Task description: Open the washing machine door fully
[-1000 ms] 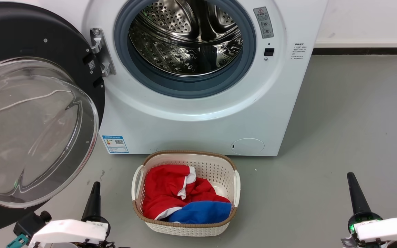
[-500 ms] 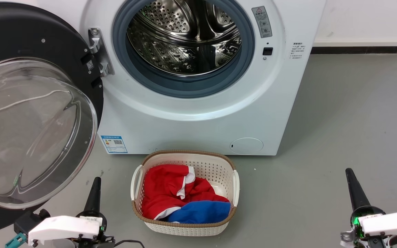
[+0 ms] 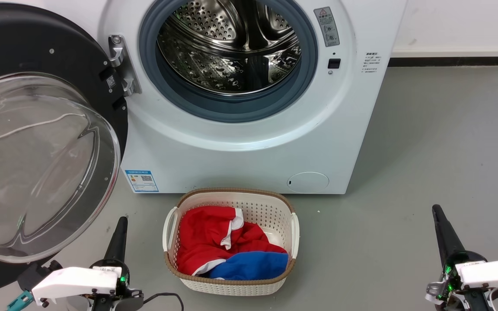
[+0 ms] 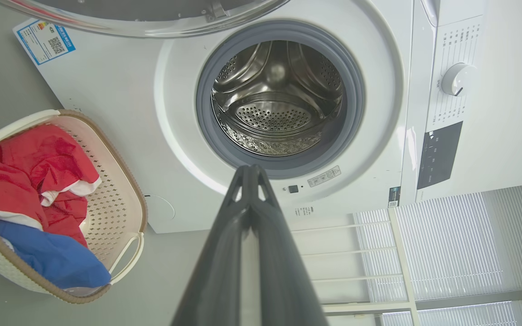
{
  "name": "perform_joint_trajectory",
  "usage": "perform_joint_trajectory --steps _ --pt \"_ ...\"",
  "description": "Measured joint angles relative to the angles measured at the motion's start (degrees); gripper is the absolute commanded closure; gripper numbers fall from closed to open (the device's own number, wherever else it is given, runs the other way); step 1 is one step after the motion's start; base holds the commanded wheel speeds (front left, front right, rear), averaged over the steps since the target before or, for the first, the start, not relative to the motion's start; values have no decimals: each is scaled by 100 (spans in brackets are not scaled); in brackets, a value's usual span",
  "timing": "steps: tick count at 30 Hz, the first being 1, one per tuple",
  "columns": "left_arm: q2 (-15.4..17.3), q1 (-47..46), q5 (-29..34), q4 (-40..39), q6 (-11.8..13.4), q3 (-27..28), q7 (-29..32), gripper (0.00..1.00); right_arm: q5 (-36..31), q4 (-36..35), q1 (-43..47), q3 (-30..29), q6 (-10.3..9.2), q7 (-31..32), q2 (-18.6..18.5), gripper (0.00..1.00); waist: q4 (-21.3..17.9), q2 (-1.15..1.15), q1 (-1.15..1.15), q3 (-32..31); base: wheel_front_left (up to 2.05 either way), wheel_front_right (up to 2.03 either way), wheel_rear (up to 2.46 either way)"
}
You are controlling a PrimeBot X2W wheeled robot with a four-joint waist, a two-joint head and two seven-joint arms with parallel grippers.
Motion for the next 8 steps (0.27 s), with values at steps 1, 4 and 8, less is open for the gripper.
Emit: perform_joint_trajectory --steps 1,4,8 --pt "1 -4 -52 5 0 3 19 100 45 8 -7 -2 0 7 0 100 -2 0 0 1 0 0 0" --pt "1 -34 -208 14 -7 8 48 100 192 35 -42 -9 1 51 0 100 -8 0 0 3 0 0 0" --pt "1 -63 -444 30 -19 20 111 100 401 80 -92 -22 0 109 1 100 -17 0 0 6 0 0 0"
